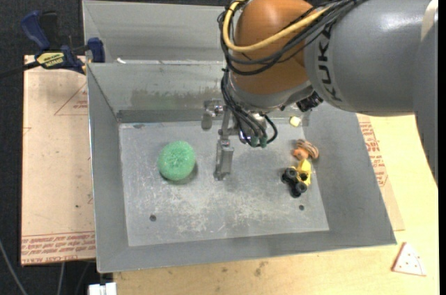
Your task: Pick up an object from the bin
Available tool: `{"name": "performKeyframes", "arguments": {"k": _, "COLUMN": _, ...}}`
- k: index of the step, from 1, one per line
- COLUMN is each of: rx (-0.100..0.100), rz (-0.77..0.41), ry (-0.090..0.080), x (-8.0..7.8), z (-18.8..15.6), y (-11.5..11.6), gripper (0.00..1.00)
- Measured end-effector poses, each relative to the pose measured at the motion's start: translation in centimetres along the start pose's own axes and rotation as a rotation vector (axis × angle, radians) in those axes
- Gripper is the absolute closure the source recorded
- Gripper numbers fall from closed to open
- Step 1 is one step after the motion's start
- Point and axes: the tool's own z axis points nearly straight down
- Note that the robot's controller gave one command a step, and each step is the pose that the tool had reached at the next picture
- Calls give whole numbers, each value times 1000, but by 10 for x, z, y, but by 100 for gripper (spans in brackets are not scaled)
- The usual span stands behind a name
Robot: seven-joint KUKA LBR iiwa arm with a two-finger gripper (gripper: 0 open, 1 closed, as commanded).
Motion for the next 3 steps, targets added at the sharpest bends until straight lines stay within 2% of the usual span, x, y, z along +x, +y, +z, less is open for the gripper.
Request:
{"name": "performKeyframes", "arguments": {"k": 1, "rx": -1, "rz": 3, "ry": -8, "x": -1, "z": -5, "y": -1, "gripper": 0}}
{"name": "performKeyframes", "arguments": {"k": 2, "rx": 1, "rz": -168, "ry": -16, "x": -22, "z": 32, "y": 21, "gripper": 0}}
{"name": "performKeyframes", "arguments": {"k": 3, "rx": 0, "rz": -132, "ry": -5, "x": -22, "z": 58, "y": 31, "gripper": 0}}
